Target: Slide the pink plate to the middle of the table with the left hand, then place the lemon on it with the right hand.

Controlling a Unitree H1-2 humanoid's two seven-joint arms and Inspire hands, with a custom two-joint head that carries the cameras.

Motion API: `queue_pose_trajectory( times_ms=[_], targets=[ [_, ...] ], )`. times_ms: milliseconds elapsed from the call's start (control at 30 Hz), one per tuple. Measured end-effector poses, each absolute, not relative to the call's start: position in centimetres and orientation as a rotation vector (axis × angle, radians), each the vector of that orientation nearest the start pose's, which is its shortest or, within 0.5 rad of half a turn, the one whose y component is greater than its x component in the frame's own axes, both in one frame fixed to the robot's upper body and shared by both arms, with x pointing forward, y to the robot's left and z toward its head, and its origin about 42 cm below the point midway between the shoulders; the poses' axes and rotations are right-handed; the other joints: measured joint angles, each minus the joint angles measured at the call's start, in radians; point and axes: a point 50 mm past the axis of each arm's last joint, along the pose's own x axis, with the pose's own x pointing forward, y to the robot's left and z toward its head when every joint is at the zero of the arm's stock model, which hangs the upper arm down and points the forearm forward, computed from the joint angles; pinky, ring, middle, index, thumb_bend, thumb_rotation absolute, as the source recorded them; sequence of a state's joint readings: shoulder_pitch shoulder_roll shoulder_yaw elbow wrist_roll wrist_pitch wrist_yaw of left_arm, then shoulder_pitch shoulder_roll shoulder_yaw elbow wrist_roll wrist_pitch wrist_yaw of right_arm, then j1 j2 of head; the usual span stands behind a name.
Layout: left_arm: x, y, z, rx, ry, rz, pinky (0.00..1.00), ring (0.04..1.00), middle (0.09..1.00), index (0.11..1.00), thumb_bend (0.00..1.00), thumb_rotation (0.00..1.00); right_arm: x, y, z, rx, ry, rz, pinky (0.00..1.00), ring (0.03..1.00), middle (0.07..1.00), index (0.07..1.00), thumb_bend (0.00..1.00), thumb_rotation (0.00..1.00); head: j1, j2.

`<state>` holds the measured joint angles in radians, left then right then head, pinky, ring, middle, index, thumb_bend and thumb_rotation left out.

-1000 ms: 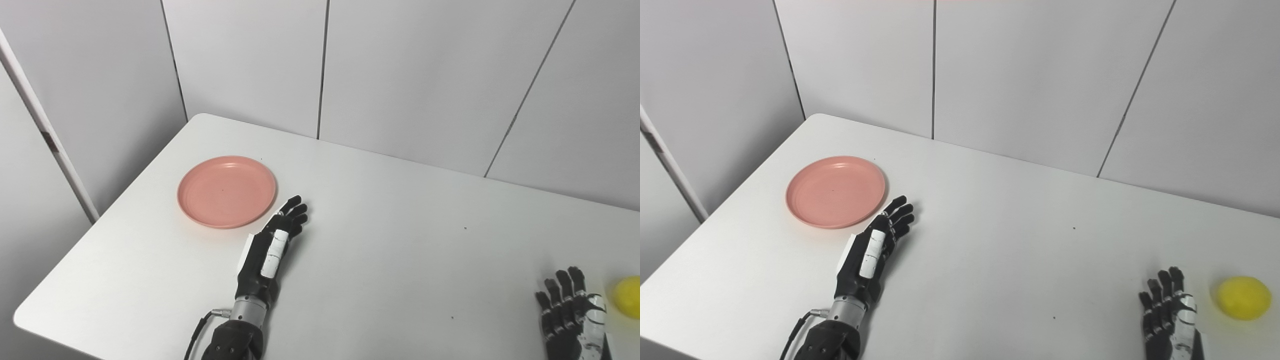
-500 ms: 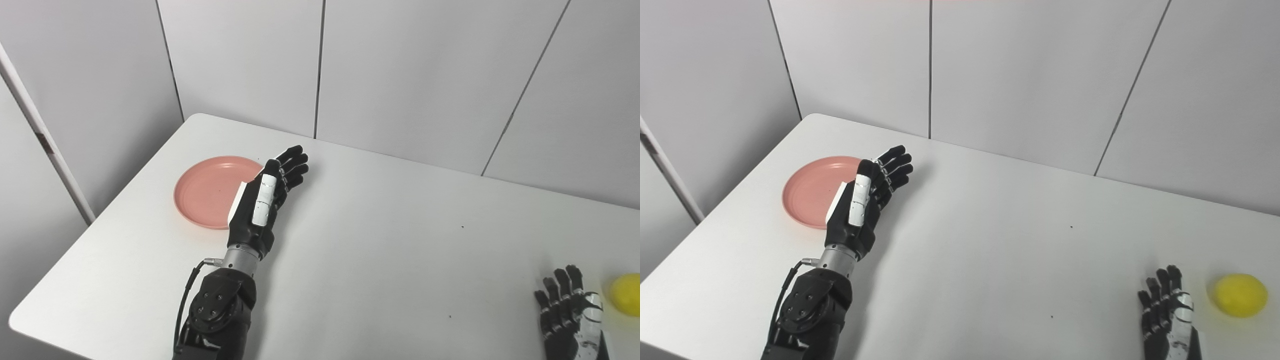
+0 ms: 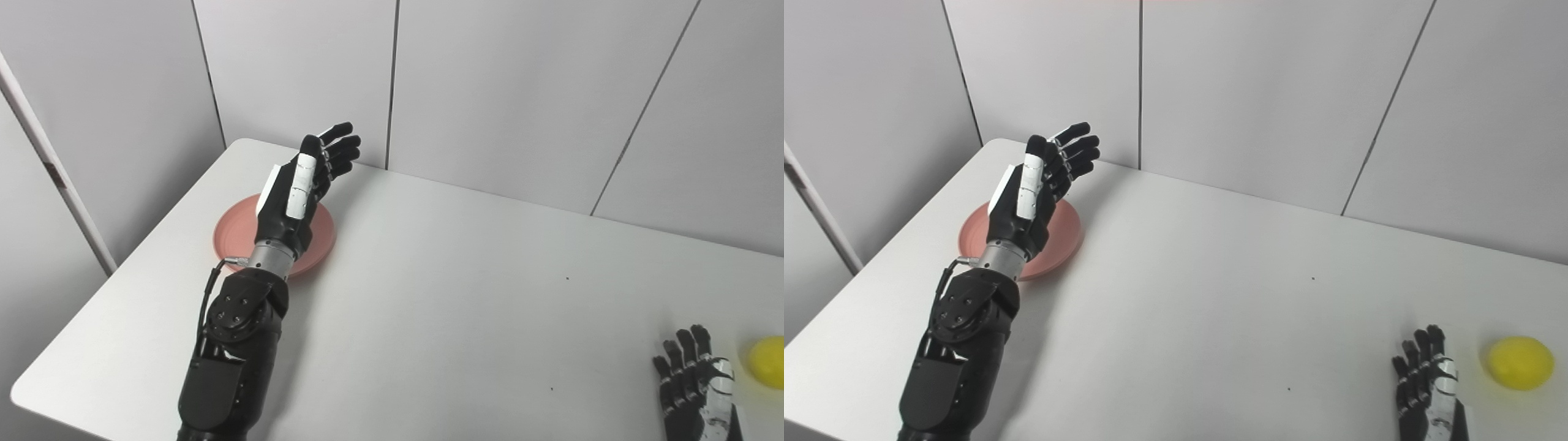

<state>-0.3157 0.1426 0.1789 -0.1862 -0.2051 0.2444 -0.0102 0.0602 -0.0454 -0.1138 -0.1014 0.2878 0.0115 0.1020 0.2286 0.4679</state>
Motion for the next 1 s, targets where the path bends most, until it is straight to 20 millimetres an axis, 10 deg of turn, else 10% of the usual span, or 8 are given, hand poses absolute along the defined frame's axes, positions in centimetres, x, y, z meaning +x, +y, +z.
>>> queue_pose_trajectory(
  times_ms=[467, 1000],
  targets=[
    [38.6, 33.6, 26.5, -0.055, -0.288, 0.143, 0.89, 0.849, 0.817, 0.76, 1.0, 0.95, 26.3, -25.5, 10.9, 0.233, -0.063, -0.013, 1.0, 1.0, 1.0, 1.0, 0.58, 1.0, 0.003, -0.005],
    [40.1, 39.3, 25.0, -0.102, -0.204, 0.301, 0.81, 0.8, 0.792, 0.804, 1.0, 0.9, 26.2, -25.5, 10.9, 0.234, -0.062, -0.017, 1.0, 1.0, 1.0, 1.0, 0.57, 1.0, 0.002, -0.003]
  ],
)
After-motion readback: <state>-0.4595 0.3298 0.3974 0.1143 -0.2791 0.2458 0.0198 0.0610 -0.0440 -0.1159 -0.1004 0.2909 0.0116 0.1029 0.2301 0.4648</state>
